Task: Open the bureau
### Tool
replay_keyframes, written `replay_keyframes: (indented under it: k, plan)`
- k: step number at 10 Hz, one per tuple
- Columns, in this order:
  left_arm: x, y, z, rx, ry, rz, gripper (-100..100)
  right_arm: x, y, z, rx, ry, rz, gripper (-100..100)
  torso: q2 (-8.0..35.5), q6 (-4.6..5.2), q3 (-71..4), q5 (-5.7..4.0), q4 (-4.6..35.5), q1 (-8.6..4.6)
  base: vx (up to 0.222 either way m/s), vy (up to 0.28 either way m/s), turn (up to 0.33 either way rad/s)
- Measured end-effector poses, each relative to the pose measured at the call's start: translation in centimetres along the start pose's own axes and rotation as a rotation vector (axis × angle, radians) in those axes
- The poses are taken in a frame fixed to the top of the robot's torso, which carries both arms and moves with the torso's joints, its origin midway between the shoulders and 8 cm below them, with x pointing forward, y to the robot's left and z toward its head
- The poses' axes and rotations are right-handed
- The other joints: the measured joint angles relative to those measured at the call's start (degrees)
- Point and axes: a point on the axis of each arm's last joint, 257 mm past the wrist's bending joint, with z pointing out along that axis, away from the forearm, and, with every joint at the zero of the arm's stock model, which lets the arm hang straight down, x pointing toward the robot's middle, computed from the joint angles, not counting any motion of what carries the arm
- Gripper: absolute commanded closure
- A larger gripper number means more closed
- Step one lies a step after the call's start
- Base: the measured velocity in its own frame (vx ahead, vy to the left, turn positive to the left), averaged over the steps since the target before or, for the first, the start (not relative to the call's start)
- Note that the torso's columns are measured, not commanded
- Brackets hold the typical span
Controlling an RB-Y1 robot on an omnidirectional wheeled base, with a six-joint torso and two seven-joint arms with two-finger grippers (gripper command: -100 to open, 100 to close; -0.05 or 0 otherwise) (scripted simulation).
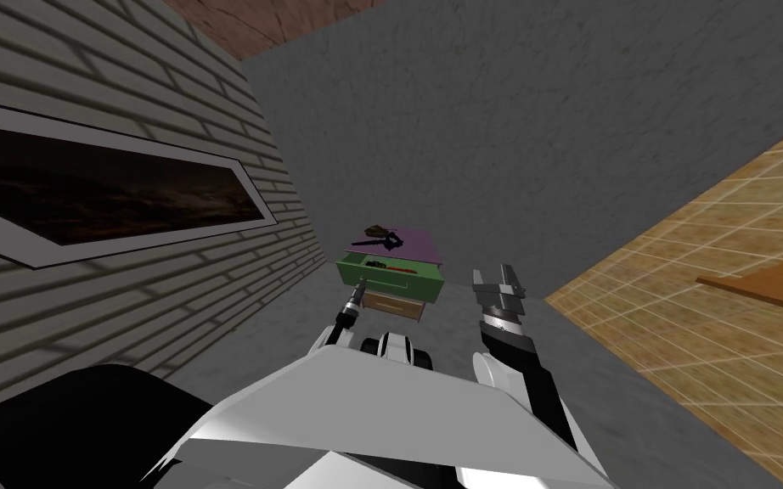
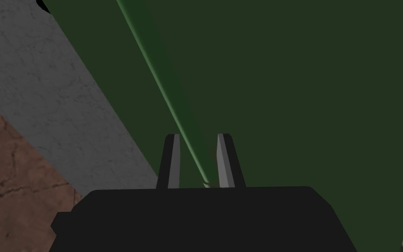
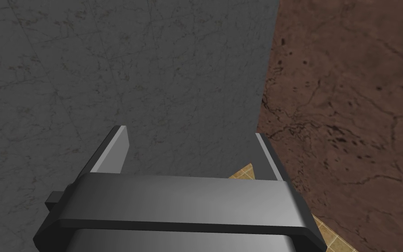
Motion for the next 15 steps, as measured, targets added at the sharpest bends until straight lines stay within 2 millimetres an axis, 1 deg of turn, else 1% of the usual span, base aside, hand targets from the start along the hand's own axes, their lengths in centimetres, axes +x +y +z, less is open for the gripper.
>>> replay_keyframes:
  k: [1, 2, 5, 6, 7, 8, 9, 10, 12, 13, 14, 15]
  plan:
    - [0.1, 0.2, -0.2, -0.006, 0.002, -0.001, 100, 0.0, 0.0, 0.0, 0.000, 0.000, 0.000, 0, -0.4, 0.03, -0.2, -0.05, 0.0, -0.03, -0.141, 0.046, -0.167]
    - [-0.1, 0.3, 0.2, -0.010, -0.012, 0.001, 100, 0.0, 0.0, 0.0, 0.000, 0.000, 0.000, 0, -0.2, 0.17, -0.2, -0.01, 0.0, -0.01, -0.240, 0.089, -0.144]
    - [-0.1, 0.4, 1.5, -0.014, -0.045, 0.009, 100, 0.0, 0.0, 0.0, 0.000, 0.000, 0.000, 0, -0.1, -0.10, -0.1, -0.03, 0.0, 0.01, -0.226, 0.047, -0.142]
    - [-0.2, 0.5, 2.1, -0.019, -0.063, 0.013, 100, 0.0, 0.0, 0.0, 0.000, 0.000, 0.000, 0, 0.0, -0.01, 0.0, 0.01, 0.0, 0.06, -0.270, 0.068, -0.154]
    - [-0.2, 0.7, 2.7, -0.025, -0.075, 0.016, -100, 0.0, 0.0, 0.0, 0.000, 0.000, 0.000, 0, 0.0, -0.05, 0.0, 0.01, 0.0, 0.11, -0.188, 0.035, -0.171]
    - [-0.9, 0.8, 3.3, -0.029, -0.087, 0.025, -100, 0.0, 0.0, 0.0, 0.000, 0.000, 0.000, 0, -0.2, 0.00, -0.1, -0.01, 0.0, -0.01, -0.125, 0.020, -0.219]
    - [-1.7, 1.4, 4.1, -0.040, -0.104, 0.033, -100, 0.0, 0.0, 0.0, 0.000, 0.000, 0.000, 0, -0.4, 0.07, -0.3, -0.02, -0.1, -0.10, -0.131, 0.020, -0.276]
    - [-2.8, 1.6, 4.7, -0.053, -0.123, 0.045, -100, 0.0, 0.0, 0.0, 0.000, 0.000, 0.000, 0, -0.3, 0.08, -0.2, -0.04, 0.0, -0.09, -0.086, 0.012, -0.063]
    - [-4.2, 1.5, 6.5, -0.058, -0.146, 0.054, -100, 0.0, 0.0, 0.0, 0.000, 0.000, 0.000, 0, -0.2, 0.07, -0.1, -0.04, 0.0, -0.09, -0.069, 0.001, -0.093]
    - [-4.6, 1.5, 7.0, -0.056, -0.154, 0.058, -100, 0.0, 0.0, 0.0, 0.000, 0.000, 0.000, 0, -0.1, 0.05, -0.1, -0.01, 0.0, -0.06, -0.095, 0.001, -0.147]
    - [-5.4, 1.4, 7.8, -0.059, -0.169, 0.061, -100, 0.0, 0.0, 0.0, 0.000, 0.000, 0.000, 0, 0.0, 0.13, 0.0, -0.02, 0.1, -0.08, -0.143, 0.000, -0.274]
    - [-6.6, 1.7, 8.6, -0.070, -0.187, 0.066, -100, 0.0, 0.0, 0.0, 0.000, 0.000, 0.000, 0, 0.1, 0.11, 0.1, -0.02, 0.1, -0.10, -0.105, 0.015, -0.072]
